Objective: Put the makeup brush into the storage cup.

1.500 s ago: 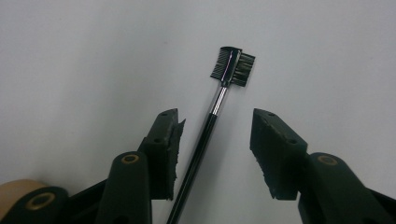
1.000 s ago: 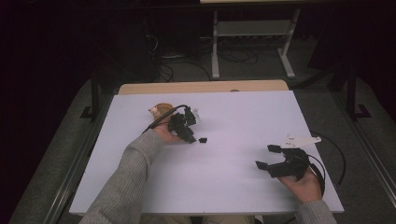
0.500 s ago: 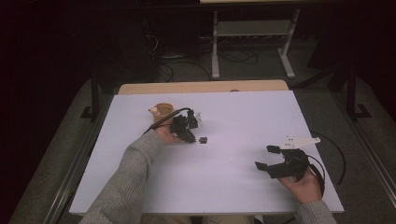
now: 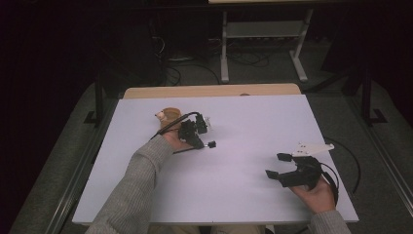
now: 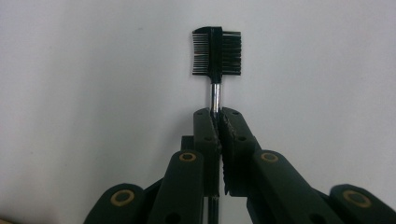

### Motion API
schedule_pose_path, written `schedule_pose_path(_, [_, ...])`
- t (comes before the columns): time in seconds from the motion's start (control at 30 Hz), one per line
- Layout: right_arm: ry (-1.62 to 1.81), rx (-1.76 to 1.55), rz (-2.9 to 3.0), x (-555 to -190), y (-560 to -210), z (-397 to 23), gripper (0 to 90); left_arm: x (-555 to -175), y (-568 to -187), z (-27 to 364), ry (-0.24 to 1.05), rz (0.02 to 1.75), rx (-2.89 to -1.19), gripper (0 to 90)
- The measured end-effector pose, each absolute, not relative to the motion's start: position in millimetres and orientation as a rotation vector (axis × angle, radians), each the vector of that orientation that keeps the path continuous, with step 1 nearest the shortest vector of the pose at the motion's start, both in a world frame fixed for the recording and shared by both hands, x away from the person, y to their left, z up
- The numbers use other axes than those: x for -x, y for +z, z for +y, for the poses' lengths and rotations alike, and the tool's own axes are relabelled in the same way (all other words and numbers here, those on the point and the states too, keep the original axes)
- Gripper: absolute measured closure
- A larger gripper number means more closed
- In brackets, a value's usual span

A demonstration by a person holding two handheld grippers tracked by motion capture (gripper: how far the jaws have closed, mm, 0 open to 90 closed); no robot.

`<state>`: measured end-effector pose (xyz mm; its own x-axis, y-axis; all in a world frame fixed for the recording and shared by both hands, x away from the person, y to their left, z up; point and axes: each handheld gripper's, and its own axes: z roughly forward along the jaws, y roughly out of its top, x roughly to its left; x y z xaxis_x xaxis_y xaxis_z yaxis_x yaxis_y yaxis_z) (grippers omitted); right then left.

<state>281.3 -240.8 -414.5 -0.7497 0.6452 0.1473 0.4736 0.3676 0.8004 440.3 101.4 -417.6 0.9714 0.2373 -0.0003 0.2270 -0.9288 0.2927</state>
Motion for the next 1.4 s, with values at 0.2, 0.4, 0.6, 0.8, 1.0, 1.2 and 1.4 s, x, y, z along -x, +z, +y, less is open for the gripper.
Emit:
schedule_pose_path(0.2, [1.335, -1.023, 2.437, -281, -416, -239, 18.9, -438, -408, 105, 0.062, 0.353, -2.81, 85.8])
schedule_pose_path(0.4, [1.346, -1.022, 2.437, -281, -417, -237, 18.4, -430, -384, 111, 0.09, 0.381, -2.727, 85.8])
schedule_pose_path(0.6, [1.402, -1.026, 2.443, -282, -415, -232, 18.4, -416, -364, 116, 0.18, 0.369, -2.688, 85.8])
schedule_pose_path(0.8, [1.404, -1.004, 2.466, -282, -413, -224, 17.7, -401, -349, 125, 0.193, 0.397, -2.616, 85.8])
schedule_pose_path(1.0, [1.423, -0.987, 2.511, -287, -409, -217, 17.7, -392, -335, 140, 0.234, 0.412, -2.575, 85.8])
schedule_pose_path(1.2, [1.405, -0.964, 2.541, -294, -400, -205, 18.2, -388, -325, 150, 0.245, 0.454, -2.519, 85.8])
schedule_pose_path(1.4, [1.413, -0.913, 2.548, -298, -384, -194, 19.8, -383, -313, 159, 0.174, 0.468, -2.389, 85.8])
